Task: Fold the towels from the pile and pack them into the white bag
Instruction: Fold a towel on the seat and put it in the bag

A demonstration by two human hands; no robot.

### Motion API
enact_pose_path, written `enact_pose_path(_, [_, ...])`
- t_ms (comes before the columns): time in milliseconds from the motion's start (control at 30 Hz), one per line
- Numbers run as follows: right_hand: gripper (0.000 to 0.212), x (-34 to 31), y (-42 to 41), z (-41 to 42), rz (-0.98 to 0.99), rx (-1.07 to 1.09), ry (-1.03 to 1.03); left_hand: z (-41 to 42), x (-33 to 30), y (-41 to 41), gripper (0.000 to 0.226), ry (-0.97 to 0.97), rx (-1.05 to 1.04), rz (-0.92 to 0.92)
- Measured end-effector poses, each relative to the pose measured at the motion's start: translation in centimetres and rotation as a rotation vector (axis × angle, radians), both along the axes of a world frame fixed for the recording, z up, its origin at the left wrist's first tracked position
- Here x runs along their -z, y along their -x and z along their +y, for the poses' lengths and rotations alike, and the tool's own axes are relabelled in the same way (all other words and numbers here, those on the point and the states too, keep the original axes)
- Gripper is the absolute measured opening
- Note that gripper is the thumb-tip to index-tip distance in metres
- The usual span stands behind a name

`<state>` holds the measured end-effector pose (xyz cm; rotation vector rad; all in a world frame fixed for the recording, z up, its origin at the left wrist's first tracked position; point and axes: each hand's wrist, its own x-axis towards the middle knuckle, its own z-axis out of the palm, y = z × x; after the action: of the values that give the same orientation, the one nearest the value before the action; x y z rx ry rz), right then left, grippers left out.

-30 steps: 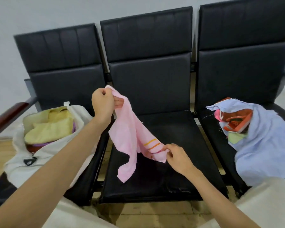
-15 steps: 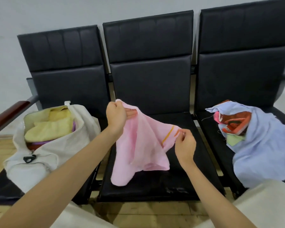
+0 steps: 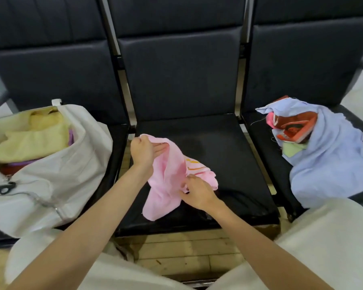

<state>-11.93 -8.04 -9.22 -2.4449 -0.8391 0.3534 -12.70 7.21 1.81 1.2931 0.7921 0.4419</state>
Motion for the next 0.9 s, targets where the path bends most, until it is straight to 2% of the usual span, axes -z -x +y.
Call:
enact_pose_path(300, [0.045,1.2,0.5,4.6,-0.057,0.005,0.203,2.1,0.8,0.8,0.030,0.042,-0.006,-0.034])
enact_pose_path(367, [0.043,1.3,0.3,4.9,-0.050,0.011,0.244,3.0,1.1,1.3,0.028,0.042,-0.011,-0.039])
enact_pose_path(500, [0.025,1.6,-0.1,5.0,0.020,0.021,0.280,5.4,2.6,2.1,0.033,-0.005,-0.041,0.018])
enact_pose_path(633, [0.020,1.8,-0.6,4.6,0.068,0.058,0.294,8.3,4.9,3.5,0.031,-0.059,-0.049,0.158])
enact_pose_path(767, [0.016,1.5,-1.9,2.7,-0.003,0.160,0.241,10.6,7.3,5.1,0.030,-0.136,-0.006,0.378])
enact_pose_path(833, [0.018,1.6,-2.6,1.2,-0.102,0.197,0.275,11.6,8.6,5.8,0.031,-0.279,0.096,0.528])
enact_pose_path(900, [0.018,1.5,-3.2,-0.5,-0.156,0.216,0.294,12.8,9.5,6.3,0.031,-0.520,0.198,0.654])
